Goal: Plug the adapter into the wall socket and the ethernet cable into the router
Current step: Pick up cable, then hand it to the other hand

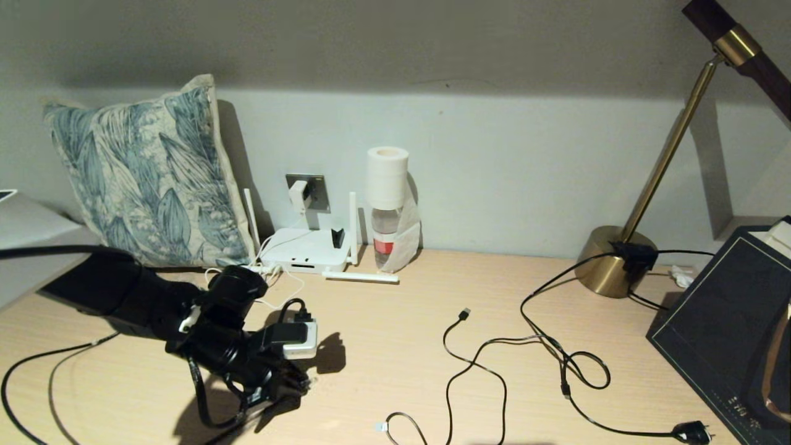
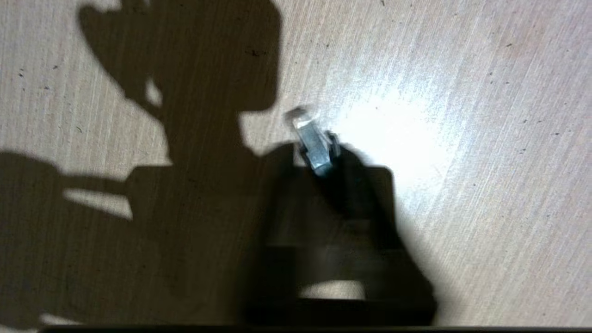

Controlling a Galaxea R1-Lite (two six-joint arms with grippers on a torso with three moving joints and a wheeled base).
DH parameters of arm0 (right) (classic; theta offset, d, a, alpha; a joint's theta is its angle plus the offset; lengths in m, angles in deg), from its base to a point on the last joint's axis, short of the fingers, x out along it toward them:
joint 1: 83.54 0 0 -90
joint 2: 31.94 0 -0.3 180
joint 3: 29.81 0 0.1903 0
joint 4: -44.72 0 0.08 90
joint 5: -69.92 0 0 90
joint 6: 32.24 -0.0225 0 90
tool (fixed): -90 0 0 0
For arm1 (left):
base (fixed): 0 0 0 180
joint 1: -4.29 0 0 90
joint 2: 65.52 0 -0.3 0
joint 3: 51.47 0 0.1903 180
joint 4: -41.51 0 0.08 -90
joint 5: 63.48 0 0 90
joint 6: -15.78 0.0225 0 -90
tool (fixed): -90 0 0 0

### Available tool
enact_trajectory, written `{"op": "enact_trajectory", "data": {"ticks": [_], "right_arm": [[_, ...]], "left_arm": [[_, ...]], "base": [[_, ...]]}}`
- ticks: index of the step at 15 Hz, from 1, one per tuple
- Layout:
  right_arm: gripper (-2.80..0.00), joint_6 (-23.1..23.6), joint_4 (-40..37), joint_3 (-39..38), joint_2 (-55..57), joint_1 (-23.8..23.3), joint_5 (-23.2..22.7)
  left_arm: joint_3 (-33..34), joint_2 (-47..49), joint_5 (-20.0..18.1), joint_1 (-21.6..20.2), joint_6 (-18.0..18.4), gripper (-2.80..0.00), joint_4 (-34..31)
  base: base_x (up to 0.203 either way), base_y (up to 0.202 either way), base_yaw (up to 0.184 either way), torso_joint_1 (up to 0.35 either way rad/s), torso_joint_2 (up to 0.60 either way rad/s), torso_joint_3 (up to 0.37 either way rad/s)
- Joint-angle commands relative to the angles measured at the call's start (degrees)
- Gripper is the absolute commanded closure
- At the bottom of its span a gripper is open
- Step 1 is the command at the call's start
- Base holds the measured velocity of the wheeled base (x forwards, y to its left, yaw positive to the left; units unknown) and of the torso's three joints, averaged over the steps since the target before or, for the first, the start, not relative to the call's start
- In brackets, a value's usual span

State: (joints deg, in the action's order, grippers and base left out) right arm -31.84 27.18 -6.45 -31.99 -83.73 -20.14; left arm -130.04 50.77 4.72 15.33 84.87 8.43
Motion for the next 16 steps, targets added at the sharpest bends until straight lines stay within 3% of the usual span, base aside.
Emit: {"op": "enact_trajectory", "data": {"ticks": [1, 9, 16], "right_arm": [[0.00, 0.04, 0.07, -2.02, 0.05, 0.01, -0.03], [0.00, 0.04, 0.07, -2.02, 0.05, 0.01, -0.03], [0.00, 0.83, 0.07, -2.02, 0.05, 0.01, -0.03]], "left_arm": [[0.64, -0.28, 0.00, 0.03, 0.44, 0.00, -0.03], [-1.12, -10.06, -0.43, 3.56, 0.51, 0.00, 1.91], [-22.73, -16.00, -0.37, 11.99, -1.80, 0.00, -6.98]], "base": [[0.000, 0.000, 0.000, 0.000, 0.00, 0.000], [0.000, 0.000, 0.000, 0.000, 0.00, 0.000], [0.000, 0.000, 0.000, 0.000, 0.00, 0.000]]}}
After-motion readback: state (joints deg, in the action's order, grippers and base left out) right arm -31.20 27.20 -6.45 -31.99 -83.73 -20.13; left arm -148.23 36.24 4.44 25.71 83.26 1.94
